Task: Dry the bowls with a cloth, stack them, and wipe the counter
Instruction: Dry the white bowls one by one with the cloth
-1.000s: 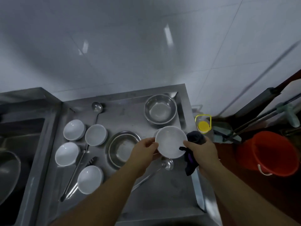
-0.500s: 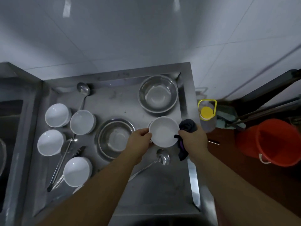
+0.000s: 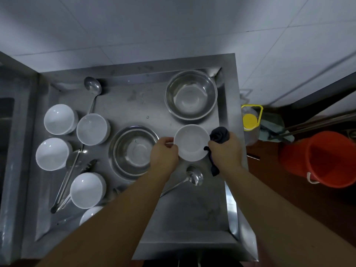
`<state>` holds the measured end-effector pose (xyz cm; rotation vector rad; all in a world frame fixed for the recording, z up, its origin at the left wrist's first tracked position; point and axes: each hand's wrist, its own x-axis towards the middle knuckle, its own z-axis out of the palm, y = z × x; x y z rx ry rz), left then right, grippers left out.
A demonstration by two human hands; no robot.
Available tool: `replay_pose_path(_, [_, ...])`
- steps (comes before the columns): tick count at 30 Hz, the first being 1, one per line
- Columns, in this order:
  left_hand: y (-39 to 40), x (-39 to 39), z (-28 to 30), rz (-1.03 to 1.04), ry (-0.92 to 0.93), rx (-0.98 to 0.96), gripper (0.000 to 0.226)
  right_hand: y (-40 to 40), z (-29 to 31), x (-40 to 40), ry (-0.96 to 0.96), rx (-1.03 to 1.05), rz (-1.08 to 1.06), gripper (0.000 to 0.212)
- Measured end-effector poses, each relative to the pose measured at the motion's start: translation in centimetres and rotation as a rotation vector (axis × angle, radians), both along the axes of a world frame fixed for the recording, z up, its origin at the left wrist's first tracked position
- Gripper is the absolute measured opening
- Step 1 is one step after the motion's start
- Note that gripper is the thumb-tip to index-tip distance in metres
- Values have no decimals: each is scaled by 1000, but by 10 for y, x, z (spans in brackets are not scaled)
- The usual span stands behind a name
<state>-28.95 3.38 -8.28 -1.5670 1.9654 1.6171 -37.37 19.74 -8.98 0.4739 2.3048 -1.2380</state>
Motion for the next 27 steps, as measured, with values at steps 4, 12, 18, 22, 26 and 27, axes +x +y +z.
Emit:
replay_pose_path(4, [0, 1, 7, -53, -26, -23, 28, 3, 8, 0, 2, 4, 29, 24])
replay_pose_path(12, [-14, 40, 49, -189, -57, -109, 36, 19, 55, 28, 192, 75, 191, 28])
replay_pose_path(18, [-32, 99, 74, -467, -118, -275, 29, -2, 94, 74, 272, 73, 375, 26])
replay_pose_path(22, [-59, 149, 83, -647, -175, -360, 34, -25, 101, 116, 276, 43, 561, 24])
replay_pose_path(26, [-93, 198, 79, -810, -245, -420, 35, -50, 96, 162, 286, 69, 691, 29])
replay_pose_path(27, [-103, 210, 77, -829, -253, -429, 33, -57, 94, 173, 288, 104, 727, 29])
